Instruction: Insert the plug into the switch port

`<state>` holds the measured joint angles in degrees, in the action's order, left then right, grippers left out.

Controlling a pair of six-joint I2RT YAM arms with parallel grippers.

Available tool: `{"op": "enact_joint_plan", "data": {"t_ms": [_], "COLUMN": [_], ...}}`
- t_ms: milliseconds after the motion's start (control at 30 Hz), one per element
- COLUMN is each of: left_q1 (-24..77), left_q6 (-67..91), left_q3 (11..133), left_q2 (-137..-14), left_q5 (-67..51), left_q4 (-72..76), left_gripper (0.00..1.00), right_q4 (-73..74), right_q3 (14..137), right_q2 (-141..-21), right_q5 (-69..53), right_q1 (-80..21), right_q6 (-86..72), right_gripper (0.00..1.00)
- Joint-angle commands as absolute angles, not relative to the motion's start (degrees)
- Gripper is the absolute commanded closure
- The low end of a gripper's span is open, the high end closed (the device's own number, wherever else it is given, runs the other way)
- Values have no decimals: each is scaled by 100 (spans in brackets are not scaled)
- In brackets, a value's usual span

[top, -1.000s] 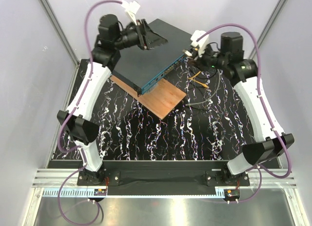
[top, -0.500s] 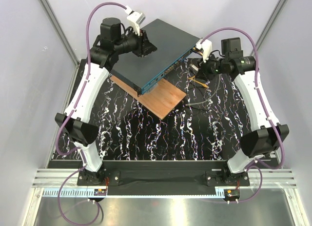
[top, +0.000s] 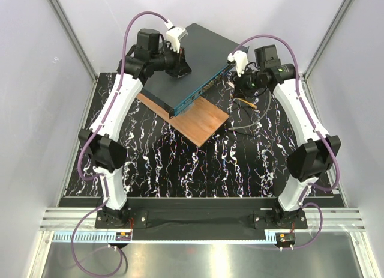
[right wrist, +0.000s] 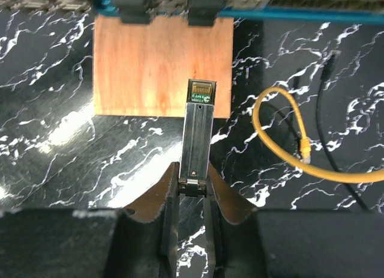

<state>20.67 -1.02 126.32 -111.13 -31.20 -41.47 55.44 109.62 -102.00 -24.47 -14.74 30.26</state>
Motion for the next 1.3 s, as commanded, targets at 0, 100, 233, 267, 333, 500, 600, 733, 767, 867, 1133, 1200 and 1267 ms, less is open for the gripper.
{"op": "enact_joint_plan", "data": {"t_ms": [0,100,233,267,333,500,600,733,767,867,1133,1200,1267], "left_q1": [2065,2065,2057,2065,2065,2065,2048,2030,2030,2021,1978,1969,1978], "left_q6": [-71,-62,-62,-62,-27,-18,-18,-18,-18,-35,-18,-18,130], "left_q3": [12929,12859,12762,12753,12753,12718,12665,12551,12542,12498,12481,12463,12454], "left_q2": [-11118,-11083,-11030,-11030,-11022,-11013,-10978,-10925,-10916,-10907,-10907,-10907,-10916], "left_q5": [-3032,-3015,-2971,-2962,-2962,-2979,-2980,-2997,-3014,-3015,-3059,-3076,-3085], "left_q4": [-4254,-4184,-4070,-4043,-4017,-3973,-3929,-3867,-3858,-3841,-3788,-3788,-3771], "left_gripper": [88,88,88,88,88,88,88,88,88,88,88,88,88], "right_q4": [5283,5229,5256,5265,5256,5282,5291,5317,5335,5370,5528,5537,5537], "right_q3": [11434,11610,11838,11865,11918,12093,12199,12252,12261,12366,12419,12401,12401], "right_q2": [-10379,-10520,-10652,-10678,-10740,-10872,-10916,-10977,-11012,-11065,-11109,-11109,-11109], "right_q5": [-2067,-1943,-2021,-2004,-2004,-1934,-1916,-1898,-1898,-1960,-2074,-2074,-2100], "right_q1": [-1564,-1591,-1635,-1652,-1687,-1731,-1767,-1810,-1819,-1828,-1846,-1846,-1846], "right_q6": [2866,2769,2716,2698,2698,2707,2724,2742,2742,2742,2821,2839,2839], "right_gripper": [100,100,100,100,100,100,100,100,100,100,100,100,100]}}
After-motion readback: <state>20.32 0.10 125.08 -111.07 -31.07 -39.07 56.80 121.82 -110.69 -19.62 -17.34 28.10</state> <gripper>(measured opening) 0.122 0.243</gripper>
